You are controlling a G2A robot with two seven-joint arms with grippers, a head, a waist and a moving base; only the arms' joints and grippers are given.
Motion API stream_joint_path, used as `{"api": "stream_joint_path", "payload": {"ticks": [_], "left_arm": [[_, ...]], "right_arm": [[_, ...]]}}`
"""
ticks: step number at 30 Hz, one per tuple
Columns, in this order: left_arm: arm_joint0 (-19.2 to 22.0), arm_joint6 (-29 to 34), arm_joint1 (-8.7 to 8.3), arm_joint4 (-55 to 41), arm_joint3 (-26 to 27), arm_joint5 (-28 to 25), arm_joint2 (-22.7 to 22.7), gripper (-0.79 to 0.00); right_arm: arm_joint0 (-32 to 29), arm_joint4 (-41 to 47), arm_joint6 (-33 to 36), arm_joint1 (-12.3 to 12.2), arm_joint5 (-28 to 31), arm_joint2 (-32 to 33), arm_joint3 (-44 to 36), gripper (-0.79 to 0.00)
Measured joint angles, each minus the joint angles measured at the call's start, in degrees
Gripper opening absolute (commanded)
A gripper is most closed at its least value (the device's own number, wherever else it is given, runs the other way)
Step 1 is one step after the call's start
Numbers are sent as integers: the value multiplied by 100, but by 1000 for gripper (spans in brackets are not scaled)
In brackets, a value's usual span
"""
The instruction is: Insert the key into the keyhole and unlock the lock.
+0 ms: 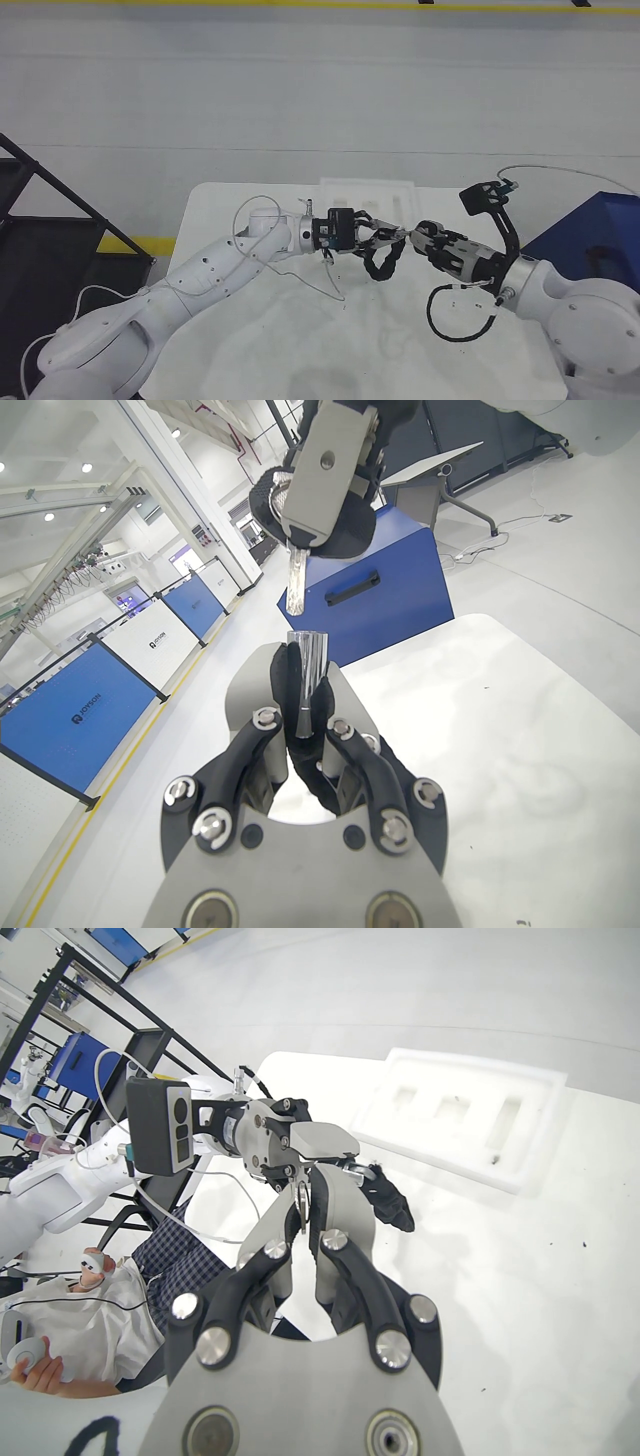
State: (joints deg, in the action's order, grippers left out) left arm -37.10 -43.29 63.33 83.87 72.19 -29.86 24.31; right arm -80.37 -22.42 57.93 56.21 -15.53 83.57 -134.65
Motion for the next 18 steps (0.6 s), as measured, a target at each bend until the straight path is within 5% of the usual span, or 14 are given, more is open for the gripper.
{"api": "stream_joint_path", "payload": {"ticks": [18], "left_arm": [[-155,143,147,385,-77,-49,346,-785]], "right_arm": [[124,-182,154,-20,-555,-169,0,-785]]}}
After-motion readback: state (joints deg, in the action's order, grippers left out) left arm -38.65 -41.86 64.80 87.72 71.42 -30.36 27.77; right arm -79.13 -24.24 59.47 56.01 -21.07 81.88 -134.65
